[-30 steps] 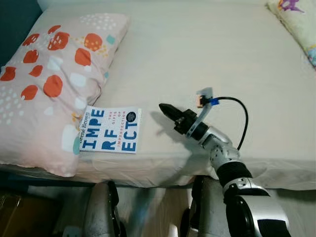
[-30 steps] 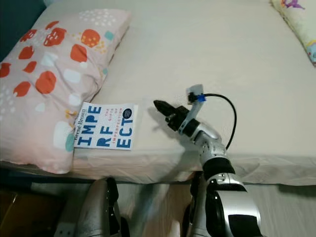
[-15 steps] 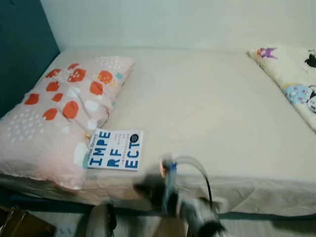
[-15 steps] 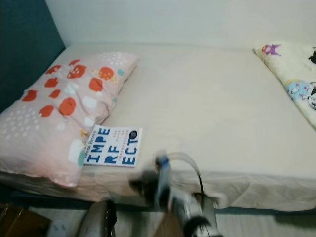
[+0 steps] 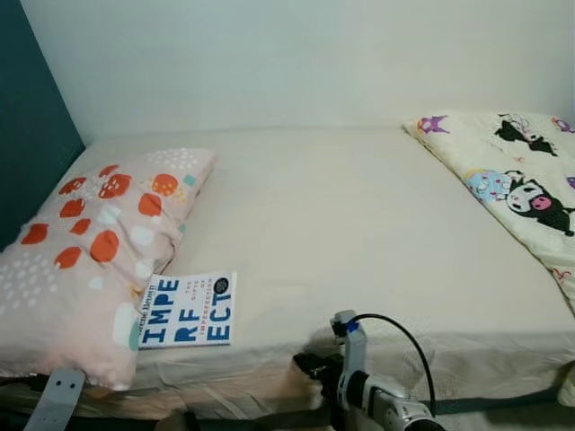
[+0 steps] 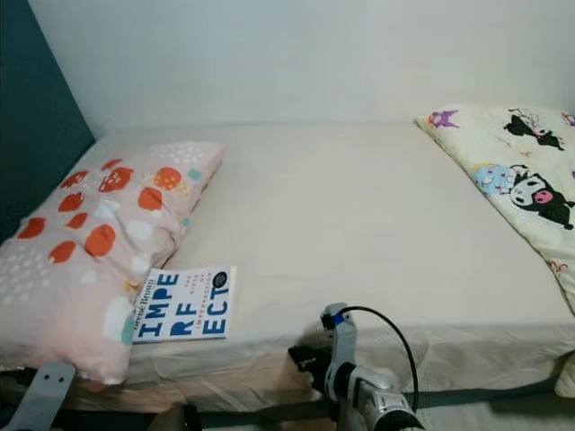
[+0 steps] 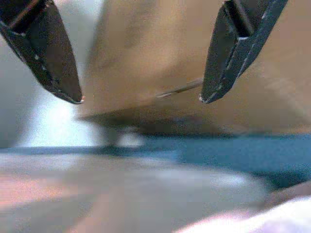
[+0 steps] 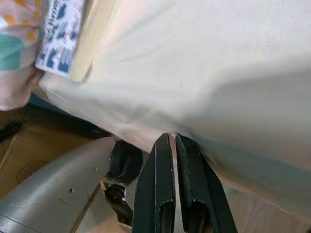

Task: Clean up the room

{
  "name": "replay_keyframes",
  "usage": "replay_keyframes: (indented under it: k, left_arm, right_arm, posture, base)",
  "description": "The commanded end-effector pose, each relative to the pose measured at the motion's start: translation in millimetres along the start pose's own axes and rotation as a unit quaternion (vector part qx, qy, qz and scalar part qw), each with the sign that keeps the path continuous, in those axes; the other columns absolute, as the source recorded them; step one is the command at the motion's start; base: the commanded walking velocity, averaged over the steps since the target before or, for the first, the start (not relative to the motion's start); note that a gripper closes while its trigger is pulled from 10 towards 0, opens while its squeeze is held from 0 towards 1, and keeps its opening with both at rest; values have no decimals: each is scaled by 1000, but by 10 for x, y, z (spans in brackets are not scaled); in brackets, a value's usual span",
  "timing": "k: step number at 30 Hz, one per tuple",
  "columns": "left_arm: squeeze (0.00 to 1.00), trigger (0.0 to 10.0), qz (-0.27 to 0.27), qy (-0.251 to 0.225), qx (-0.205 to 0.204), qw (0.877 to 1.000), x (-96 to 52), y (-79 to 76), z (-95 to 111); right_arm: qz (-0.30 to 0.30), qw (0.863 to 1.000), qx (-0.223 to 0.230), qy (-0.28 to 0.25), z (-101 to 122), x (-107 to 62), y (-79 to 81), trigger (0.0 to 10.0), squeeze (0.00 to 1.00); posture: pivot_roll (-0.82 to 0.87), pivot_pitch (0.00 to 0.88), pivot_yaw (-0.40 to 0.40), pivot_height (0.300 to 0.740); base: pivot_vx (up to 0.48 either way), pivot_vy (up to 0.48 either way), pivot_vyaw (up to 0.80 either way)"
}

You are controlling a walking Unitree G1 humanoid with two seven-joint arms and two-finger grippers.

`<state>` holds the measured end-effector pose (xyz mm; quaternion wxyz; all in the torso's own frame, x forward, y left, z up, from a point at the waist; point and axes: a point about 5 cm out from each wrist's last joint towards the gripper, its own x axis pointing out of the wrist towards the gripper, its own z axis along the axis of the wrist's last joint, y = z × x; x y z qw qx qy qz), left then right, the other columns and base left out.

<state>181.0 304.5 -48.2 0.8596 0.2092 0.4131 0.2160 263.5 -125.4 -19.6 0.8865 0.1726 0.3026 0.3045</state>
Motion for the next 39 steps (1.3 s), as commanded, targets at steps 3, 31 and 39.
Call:
replay_keyframes:
  k: [3,31,39]
  left_arm:
    - [0,10000,-114,-26,-81,990,-80,-386,114]
    - [0,10000,-397,124,81,906,-646,-1014,-837]
    - [0,10000,-356,113,4,928,-582,-1022,-703]
  right_arm:
    - [-9,1000,-1,12,-46,1,-5,10000,0]
    - [53,997,16,57,-279,3,121,10000,0]
    - [-59,994,33,86,-465,-194,-120,10000,0]
  posture:
    - [20,0,-39,591]
    - [21,0,-37,681]
    - [13,0,-47,710]
  base:
    - [0,0,0]
    - [0,0,0]
    - [0,0,0]
